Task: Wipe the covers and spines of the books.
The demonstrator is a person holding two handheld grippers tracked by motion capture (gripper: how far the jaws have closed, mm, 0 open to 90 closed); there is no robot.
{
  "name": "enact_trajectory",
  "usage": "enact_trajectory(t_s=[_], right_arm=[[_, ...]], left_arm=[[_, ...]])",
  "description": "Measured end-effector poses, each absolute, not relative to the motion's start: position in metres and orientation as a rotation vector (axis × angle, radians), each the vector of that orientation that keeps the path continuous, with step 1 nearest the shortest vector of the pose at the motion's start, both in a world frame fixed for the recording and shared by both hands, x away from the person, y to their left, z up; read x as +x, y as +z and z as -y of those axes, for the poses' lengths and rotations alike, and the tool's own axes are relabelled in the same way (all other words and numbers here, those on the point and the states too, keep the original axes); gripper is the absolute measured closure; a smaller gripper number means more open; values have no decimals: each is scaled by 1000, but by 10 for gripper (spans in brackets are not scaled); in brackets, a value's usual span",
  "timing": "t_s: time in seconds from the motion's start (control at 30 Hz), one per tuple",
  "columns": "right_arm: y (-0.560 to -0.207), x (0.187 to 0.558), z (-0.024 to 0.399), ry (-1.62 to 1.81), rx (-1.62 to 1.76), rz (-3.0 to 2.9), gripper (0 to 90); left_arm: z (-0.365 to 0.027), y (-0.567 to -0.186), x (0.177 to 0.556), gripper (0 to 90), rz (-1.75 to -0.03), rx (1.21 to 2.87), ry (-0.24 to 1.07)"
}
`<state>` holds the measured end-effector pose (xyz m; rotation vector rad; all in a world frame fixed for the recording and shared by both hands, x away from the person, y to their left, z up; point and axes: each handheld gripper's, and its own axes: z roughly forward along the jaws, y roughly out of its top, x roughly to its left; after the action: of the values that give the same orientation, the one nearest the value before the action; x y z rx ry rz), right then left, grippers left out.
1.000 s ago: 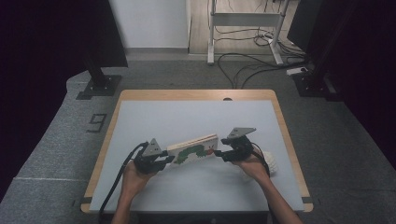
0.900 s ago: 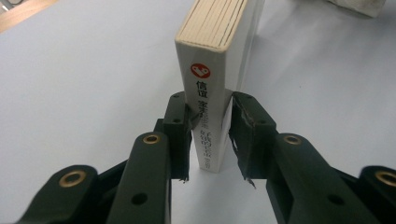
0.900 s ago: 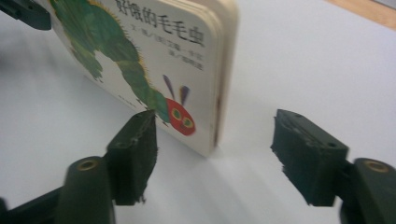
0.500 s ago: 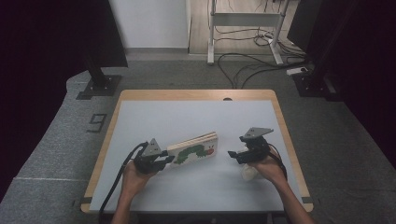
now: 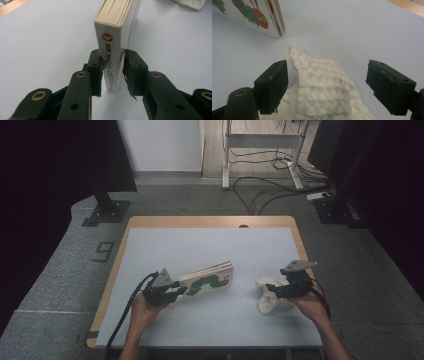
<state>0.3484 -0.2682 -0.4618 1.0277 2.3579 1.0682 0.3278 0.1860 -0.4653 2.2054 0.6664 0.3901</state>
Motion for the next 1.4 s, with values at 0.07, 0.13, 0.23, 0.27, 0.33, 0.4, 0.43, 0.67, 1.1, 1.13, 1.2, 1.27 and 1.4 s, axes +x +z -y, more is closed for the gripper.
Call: enact_trajectory(t_s=[0.07, 0.13, 0.23, 0.27, 0.33, 0.4, 0.43, 0.67, 1.1, 1.13, 1.2, 1.27, 1.4], right_arm=[[-464, 348, 271, 1064, 1035, -2357, 170], [-468, 347, 272, 1051, 1038, -2365, 169], [-475, 347, 270, 1046, 1036, -2379, 168], [-480, 346, 268, 1031, 1036, -2385, 168], [-483, 346, 268, 1024, 1034, -2391, 168], [-490, 346, 266, 1012, 1036, -2397, 170], [-498, 345, 265, 996, 1043, -2406, 173], [-518, 345, 266, 967, 1059, -2409, 221], [-512, 344, 273, 951, 1116, -2395, 569], [-509, 345, 274, 963, 1121, -2396, 572], [-502, 344, 276, 980, 1115, -2393, 573], [-493, 343, 277, 989, 1098, -2383, 573], [-473, 339, 277, 1011, 1056, -2364, 573]], left_arm=[[-186, -465, 328, 683, -666, 2205, 390], [-186, -465, 328, 683, -667, 2205, 390], [-186, -465, 328, 683, -666, 2205, 389], [-186, -465, 328, 683, -666, 2205, 389], [-186, -465, 328, 683, -665, 2206, 389], [-186, -465, 328, 683, -665, 2206, 391], [-186, -465, 328, 683, -664, 2206, 389], [-186, -465, 328, 683, -664, 2206, 388], [-186, -465, 328, 684, -665, 2203, 379], [-186, -465, 328, 684, -665, 2204, 378], [-187, -465, 328, 685, -665, 2203, 375], [-187, -465, 329, 685, -667, 2201, 369], [-187, -465, 329, 686, -667, 2200, 368]])
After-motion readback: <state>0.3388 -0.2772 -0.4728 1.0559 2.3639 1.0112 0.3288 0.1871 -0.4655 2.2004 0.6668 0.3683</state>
